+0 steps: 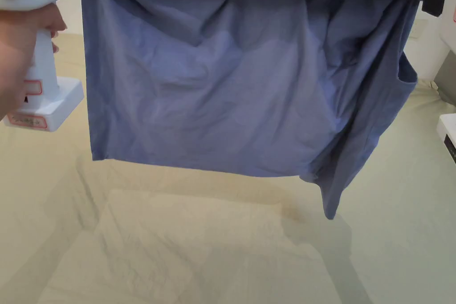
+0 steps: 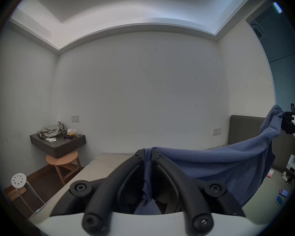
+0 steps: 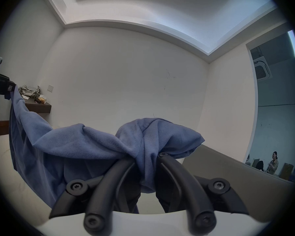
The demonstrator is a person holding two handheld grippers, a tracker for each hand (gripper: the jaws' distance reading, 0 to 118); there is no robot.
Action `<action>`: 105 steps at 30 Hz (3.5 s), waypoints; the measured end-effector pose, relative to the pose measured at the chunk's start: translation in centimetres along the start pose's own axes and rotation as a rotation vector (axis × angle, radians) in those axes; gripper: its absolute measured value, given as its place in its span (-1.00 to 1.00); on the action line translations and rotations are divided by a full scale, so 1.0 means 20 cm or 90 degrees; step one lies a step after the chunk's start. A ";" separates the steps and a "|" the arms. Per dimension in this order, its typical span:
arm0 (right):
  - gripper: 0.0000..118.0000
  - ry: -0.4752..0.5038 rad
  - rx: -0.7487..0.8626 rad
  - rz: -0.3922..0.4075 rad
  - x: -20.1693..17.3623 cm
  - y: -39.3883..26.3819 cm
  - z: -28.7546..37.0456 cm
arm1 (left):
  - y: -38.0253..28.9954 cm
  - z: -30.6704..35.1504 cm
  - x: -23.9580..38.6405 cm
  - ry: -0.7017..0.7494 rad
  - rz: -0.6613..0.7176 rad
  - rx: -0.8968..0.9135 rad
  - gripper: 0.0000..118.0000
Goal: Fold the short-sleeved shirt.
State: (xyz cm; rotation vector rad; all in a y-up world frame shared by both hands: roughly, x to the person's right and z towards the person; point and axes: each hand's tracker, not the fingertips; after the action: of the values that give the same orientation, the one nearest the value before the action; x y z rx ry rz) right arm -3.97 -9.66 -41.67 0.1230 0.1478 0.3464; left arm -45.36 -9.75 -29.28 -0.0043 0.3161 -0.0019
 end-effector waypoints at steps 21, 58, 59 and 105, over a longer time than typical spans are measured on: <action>-0.78 0.186 -0.305 -0.027 -0.52 -1.09 0.09 | -1.10 -0.08 -0.15 0.067 -0.030 -0.234 -0.93; 0.01 0.429 -0.791 0.007 -0.54 -1.57 1.53 | -1.83 1.27 -0.26 -0.023 -0.140 -0.640 -0.19; 0.55 0.426 -0.778 -0.015 -0.52 -1.53 1.50 | -1.79 1.25 -0.27 -0.020 -0.122 -0.619 0.24; -1.00 0.142 -0.247 -0.044 -0.63 -0.91 0.47 | -1.90 -0.04 -0.19 0.074 -0.036 -0.557 0.66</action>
State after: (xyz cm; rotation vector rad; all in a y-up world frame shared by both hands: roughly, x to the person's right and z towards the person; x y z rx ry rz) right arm -8.13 -31.95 -33.49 -0.3045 0.3017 0.3129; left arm -49.25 -47.81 -28.67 -0.8833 0.4126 0.0801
